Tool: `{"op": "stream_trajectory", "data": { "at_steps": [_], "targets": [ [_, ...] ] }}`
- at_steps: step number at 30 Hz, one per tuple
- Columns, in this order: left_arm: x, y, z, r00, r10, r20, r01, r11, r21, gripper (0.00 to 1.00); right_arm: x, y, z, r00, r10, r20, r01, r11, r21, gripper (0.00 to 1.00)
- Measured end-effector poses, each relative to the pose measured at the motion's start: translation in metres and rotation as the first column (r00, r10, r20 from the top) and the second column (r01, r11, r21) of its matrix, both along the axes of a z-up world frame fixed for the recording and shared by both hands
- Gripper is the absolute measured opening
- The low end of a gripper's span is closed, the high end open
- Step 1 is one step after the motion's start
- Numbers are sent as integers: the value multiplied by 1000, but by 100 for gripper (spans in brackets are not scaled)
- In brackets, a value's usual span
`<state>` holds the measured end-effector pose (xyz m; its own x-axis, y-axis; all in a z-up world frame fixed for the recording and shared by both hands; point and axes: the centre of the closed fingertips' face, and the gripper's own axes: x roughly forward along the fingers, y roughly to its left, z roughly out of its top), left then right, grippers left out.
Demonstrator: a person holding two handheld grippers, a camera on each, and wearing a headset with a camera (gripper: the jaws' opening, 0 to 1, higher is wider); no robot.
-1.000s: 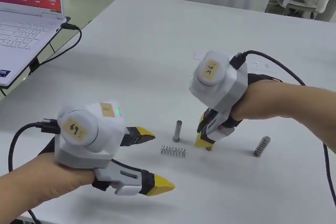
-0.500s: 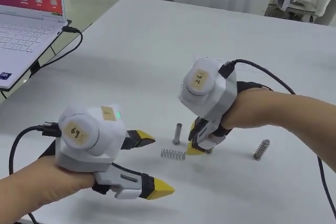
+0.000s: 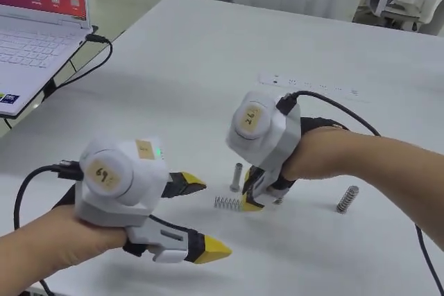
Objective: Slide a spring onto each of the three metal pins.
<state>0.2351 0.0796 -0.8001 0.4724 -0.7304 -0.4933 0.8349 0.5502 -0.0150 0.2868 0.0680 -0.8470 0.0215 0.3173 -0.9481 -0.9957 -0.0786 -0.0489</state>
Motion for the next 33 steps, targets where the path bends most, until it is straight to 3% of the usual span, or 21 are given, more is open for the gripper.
{"op": "stream_trajectory", "data": {
  "at_steps": [20, 33],
  "targets": [
    [1, 1, -2, 1000, 2, -4, -2, 1000, 1, 57, -3, 4, -15, 1000, 18, 3, -18, 999, -31, 9],
    [0, 3, -3, 1000, 6, -3, -6, 1000, 5, 57, -8, 4, -14, 1000, 19, 2, -19, 999, -37, 8]
  ]
}}
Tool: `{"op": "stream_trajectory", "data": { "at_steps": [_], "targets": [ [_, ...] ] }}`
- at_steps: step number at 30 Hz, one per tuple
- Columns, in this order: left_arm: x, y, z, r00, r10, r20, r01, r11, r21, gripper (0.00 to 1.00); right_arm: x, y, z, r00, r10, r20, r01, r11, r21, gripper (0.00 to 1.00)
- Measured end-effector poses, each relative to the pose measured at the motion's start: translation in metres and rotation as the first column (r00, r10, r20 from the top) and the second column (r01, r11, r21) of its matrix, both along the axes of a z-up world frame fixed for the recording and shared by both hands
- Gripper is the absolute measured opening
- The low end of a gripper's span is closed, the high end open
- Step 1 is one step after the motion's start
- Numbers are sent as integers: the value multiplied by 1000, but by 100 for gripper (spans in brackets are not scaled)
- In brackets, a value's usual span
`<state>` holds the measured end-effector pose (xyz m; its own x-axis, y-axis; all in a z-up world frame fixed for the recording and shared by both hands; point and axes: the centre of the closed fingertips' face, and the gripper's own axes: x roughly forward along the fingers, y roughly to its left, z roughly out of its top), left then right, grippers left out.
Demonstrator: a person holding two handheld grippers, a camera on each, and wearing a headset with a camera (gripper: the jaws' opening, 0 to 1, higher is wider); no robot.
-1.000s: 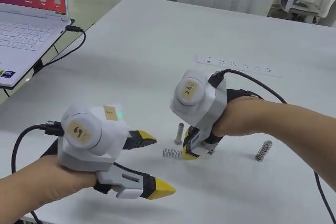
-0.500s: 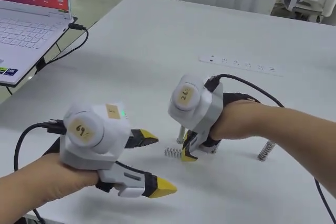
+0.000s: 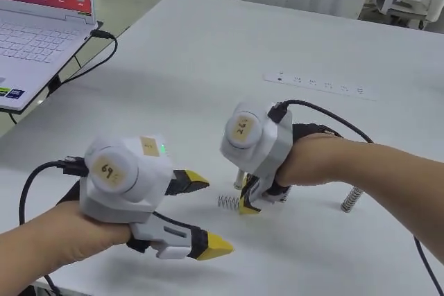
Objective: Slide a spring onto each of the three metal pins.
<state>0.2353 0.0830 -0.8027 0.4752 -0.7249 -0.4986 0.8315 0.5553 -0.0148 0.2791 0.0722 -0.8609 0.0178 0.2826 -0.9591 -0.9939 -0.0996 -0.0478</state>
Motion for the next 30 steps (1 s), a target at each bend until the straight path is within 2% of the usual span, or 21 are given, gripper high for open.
{"op": "stream_trajectory", "data": {
  "at_steps": [8, 17, 22, 30],
  "targets": [
    [0, -2, -1, 1000, -9, 0, 9, 1000, 7, 56, -8, -2, 14, 1000, 20, -2, -20, 1000, 9, 8],
    [0, -3, -2, 1000, -16, 1, 16, 1000, 13, 55, -25, -10, 27, 998, 46, -45, -45, 999, 25, 8],
    [-2, -6, -1, 1000, -30, 3, 30, 999, 14, 51, -33, -10, 38, 996, 69, -51, -67, 997, 46, 8],
    [-2, -7, 2, 999, -39, 14, 39, 999, 13, 42, -43, -12, 45, 993, 107, -46, -105, 994, 39, 8]
  ]
}}
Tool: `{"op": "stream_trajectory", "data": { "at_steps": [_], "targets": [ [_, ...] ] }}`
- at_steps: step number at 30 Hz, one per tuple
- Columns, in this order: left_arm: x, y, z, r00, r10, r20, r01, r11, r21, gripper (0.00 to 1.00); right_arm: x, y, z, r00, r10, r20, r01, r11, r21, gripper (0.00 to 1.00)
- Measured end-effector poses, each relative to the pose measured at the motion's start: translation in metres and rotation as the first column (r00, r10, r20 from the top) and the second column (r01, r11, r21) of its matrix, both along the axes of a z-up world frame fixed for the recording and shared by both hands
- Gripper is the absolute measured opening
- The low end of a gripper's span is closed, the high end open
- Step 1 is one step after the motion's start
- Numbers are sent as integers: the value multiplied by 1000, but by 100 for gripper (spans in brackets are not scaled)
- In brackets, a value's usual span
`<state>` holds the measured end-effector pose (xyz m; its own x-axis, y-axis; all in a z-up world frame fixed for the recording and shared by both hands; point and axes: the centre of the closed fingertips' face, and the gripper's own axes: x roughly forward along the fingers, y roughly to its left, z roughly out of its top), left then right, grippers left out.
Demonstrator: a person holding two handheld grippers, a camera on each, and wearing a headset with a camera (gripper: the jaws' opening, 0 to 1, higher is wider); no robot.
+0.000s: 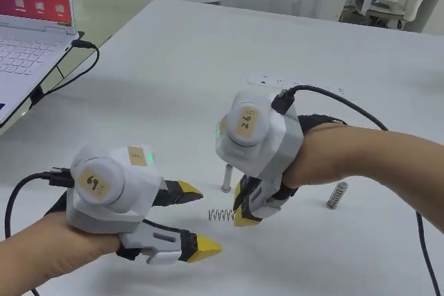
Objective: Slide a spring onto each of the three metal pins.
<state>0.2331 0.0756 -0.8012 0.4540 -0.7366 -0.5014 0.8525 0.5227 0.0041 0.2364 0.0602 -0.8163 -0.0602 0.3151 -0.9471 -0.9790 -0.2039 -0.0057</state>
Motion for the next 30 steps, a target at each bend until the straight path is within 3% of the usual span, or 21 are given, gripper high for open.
{"op": "stream_trajectory", "data": {
  "at_steps": [14, 30],
  "targets": [
    [-4, -4, 4, 999, -44, 28, 44, 999, 8, 21, -8, 0, 7, 999, 36, 5, -36, 999, -9, 8],
    [-5, -7, 4, 997, -70, 39, 69, 997, 16, 9, -12, 1, 7, 998, 61, 1, -61, 998, -19, 8]
  ]
}}
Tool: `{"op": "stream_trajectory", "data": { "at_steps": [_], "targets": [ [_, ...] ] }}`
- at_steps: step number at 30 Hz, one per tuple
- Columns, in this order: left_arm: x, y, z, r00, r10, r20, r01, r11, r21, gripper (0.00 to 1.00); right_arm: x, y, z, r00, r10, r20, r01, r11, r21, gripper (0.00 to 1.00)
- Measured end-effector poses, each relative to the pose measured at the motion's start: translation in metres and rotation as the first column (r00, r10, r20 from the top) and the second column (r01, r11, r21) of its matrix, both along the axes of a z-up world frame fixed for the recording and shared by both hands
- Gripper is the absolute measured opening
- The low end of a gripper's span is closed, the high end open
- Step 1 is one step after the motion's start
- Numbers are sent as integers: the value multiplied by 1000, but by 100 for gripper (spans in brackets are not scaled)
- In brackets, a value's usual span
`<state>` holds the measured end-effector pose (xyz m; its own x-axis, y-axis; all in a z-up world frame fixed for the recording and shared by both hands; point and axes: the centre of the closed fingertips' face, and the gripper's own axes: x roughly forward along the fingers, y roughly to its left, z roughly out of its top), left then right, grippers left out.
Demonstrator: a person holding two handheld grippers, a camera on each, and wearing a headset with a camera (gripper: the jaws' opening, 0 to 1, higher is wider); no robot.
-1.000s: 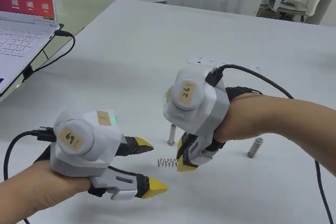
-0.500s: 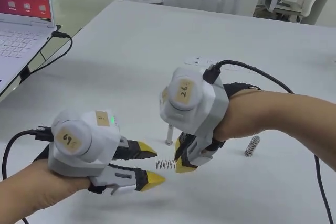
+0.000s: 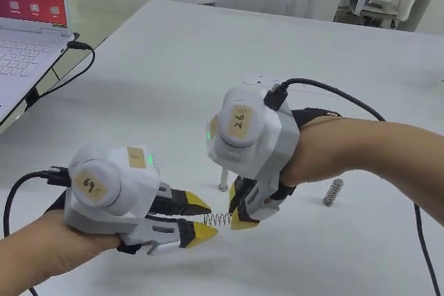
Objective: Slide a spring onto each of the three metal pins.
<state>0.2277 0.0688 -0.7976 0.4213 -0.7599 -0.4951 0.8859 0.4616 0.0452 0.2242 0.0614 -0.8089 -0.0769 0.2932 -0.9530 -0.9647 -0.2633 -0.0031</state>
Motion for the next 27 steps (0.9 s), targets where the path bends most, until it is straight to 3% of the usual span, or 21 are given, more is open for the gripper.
{"op": "stream_trajectory", "data": {
  "at_steps": [8, 27],
  "targets": [
    [0, 1, -2, 1000, -9, -1, 9, 1000, 9, 3, -1, 0, 0, 1000, 13, 4, -13, 1000, -8, 8],
    [-2, 2, -3, 1000, -20, 1, 20, 1000, 15, 2, -2, 2, -1, 1000, 19, 4, -19, 1000, 3, 8]
  ]
}}
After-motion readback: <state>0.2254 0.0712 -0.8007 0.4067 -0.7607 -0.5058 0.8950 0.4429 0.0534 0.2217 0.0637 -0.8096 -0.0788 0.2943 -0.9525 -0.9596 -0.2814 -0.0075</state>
